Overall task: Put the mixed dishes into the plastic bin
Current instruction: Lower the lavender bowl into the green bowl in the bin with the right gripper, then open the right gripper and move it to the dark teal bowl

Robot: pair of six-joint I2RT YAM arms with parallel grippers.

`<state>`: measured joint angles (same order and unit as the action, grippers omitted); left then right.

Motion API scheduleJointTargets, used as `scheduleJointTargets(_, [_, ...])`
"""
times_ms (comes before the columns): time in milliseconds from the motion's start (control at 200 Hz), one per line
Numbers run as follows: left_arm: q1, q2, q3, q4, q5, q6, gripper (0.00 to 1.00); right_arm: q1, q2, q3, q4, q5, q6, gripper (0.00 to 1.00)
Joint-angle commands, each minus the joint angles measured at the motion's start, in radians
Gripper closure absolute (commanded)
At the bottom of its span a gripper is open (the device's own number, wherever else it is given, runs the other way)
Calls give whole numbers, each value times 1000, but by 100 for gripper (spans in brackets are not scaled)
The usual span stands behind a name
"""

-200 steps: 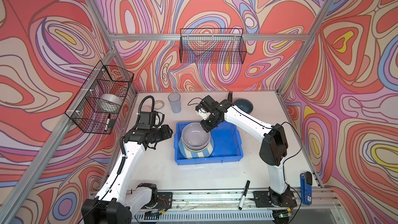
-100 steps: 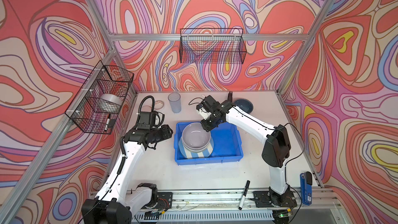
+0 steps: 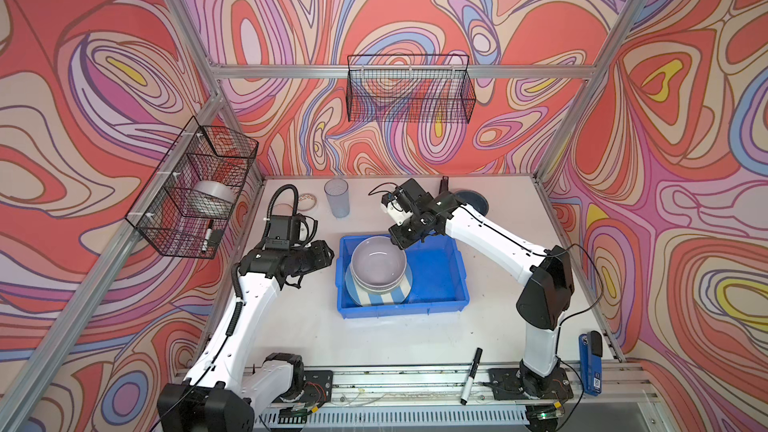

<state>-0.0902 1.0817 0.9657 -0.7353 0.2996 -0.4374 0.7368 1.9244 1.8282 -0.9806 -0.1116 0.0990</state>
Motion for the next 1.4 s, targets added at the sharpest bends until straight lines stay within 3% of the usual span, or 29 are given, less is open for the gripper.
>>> scheduleJointTargets(0, [7,5,-12,13,9,6,46,7,-21,-16,0,21,14,77])
scheduleJointTargets(230, [7,7,-13,14,12,6,46,7,-40,-62,2,35,33,76])
scheduleJointTargets(526, [7,6,-13,11,7,6,46,7,-56,-115,50,-7,48,87])
scheduleJointTargets(751, [7,6,-14,11,8,6,46,7,-52,-122,59,-18,53,88])
scheduleJointTargets(1132, [8,8,-12,14,13,8,46,-24,-140,-101,42,68,58,57])
scheduleJointTargets(1247, [7,5,-10,14,20,17,46,-120,-190,-116,62,69,81,51])
scheduleJointTargets(1392, [7,-1,-6,20,18,26,45,-314,-238,-180,123,88,114,43])
